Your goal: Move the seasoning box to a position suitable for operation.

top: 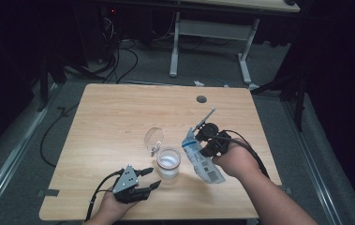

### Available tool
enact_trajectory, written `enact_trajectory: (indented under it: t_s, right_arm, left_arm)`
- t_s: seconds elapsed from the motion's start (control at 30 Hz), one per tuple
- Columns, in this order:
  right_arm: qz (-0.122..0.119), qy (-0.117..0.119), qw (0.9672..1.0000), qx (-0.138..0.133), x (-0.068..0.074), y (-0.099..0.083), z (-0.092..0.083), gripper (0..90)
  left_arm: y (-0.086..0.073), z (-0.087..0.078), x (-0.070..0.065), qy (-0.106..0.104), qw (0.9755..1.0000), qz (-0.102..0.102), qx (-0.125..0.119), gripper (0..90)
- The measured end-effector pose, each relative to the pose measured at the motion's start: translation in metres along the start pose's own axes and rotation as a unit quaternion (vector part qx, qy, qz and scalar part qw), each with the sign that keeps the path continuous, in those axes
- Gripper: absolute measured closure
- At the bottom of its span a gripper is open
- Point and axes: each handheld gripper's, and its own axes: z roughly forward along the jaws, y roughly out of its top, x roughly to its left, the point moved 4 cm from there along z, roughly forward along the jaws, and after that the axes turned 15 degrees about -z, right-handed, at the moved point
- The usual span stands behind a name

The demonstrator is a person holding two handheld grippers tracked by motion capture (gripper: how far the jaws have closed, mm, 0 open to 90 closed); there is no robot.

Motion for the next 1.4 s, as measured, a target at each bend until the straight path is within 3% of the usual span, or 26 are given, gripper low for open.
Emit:
enact_trajectory:
  t_s: [0.27, 0.57, 0.77, 0.97, 1.07, 1.1, 1.2, 1.4]
  right_arm:
    - [0.012, -0.006, 0.9999, 0.002, -0.013, -0.009, 0.009, 90.0]
    - [0.029, -0.01, 0.9995, 0.007, -0.028, -0.02, 0.018, 90.0]
    - [0.049, -0.016, 0.9986, 0.01, -0.039, -0.029, 0.024, 90.0]
    - [0.07, -0.025, 0.9972, 0.007, -0.054, -0.038, 0.023, 90.0]
    - [0.084, -0.039, 0.9957, 0.003, -0.059, -0.042, 0.021, 90.0]
    - [0.078, -0.044, 0.996, -0.004, -0.062, -0.044, 0.021, 90.0]
    - [0.096, -0.057, 0.9935, -0.022, -0.067, -0.05, 0.022, 90.0]
    - [0.108, -0.066, 0.991, -0.045, -0.071, -0.056, 0.021, 90.0]
  left_arm:
    - [-0.001, 0.001, 0.009, 0.006, 0.9999, -0.012, 0.006, 45.9]
    - [0.004, -0.004, 0.019, 0.016, 0.9996, -0.022, -0.008, 45.8]
    - [0.007, -0.01, 0.035, 0.033, 0.9982, -0.044, -0.023, 45.7]
    - [0.006, -0.01, 0.039, 0.039, 0.998, -0.046, -0.021, 45.7]
    - [0.006, -0.01, 0.039, 0.039, 0.998, -0.044, -0.02, 45.7]
    - [0.006, -0.01, 0.039, 0.039, 0.9981, -0.044, -0.02, 45.7]
    - [0.006, -0.01, 0.039, 0.041, 0.9979, -0.045, -0.021, 45.6]
    - [0.006, -0.012, 0.044, 0.047, 0.9973, -0.052, -0.022, 45.5]
